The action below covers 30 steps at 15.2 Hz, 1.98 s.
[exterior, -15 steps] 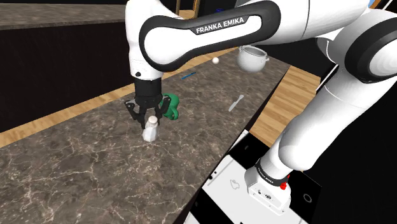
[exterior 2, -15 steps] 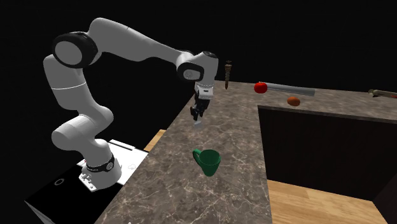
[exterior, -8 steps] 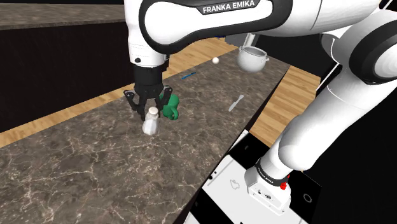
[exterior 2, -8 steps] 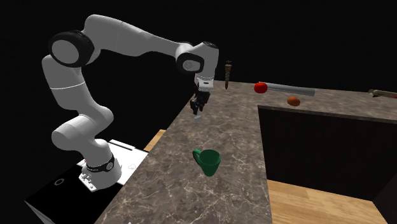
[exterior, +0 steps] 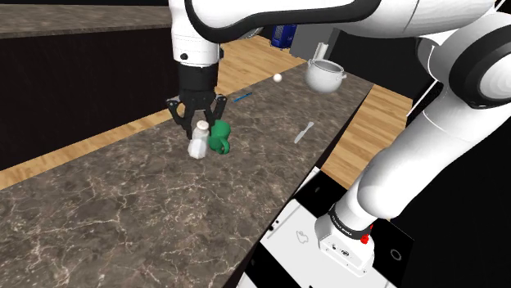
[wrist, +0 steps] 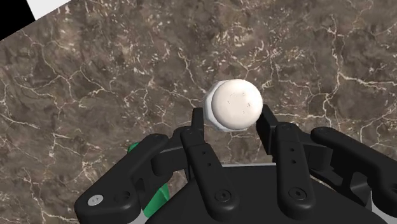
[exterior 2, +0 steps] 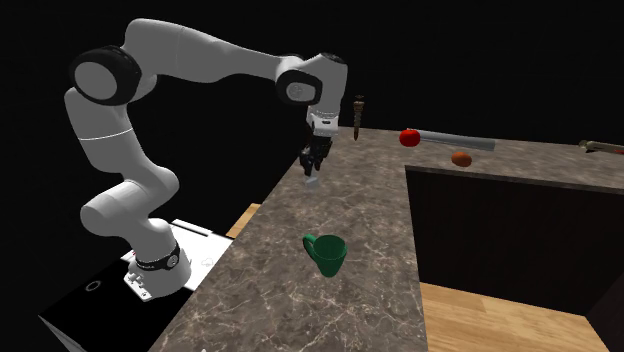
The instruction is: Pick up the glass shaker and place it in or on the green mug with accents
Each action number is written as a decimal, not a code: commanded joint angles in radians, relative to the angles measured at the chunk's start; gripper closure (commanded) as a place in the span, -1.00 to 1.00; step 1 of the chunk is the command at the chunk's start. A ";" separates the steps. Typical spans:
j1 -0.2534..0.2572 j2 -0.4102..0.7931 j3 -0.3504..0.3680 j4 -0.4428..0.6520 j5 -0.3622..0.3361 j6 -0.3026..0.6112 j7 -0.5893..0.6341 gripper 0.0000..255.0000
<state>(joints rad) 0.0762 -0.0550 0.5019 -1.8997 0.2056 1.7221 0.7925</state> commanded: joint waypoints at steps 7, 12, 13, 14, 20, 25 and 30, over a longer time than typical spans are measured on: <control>-0.087 0.042 -0.093 0.065 -0.048 -0.056 -0.162 1.00; -0.138 0.097 -0.145 0.141 -0.085 -0.094 -0.254 1.00; -0.148 0.111 -0.155 0.160 -0.093 -0.103 -0.271 1.00; -0.159 0.128 -0.165 0.183 -0.101 -0.112 -0.290 1.00; -0.159 0.132 -0.165 0.108 -0.102 -0.033 -0.298 1.00; -0.157 0.142 -0.165 0.053 -0.104 0.032 -0.302 1.00; -0.156 0.157 -0.164 0.004 -0.108 0.095 -0.305 1.00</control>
<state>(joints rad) -0.0801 0.0984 0.3375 -1.8863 0.0988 1.8030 0.4878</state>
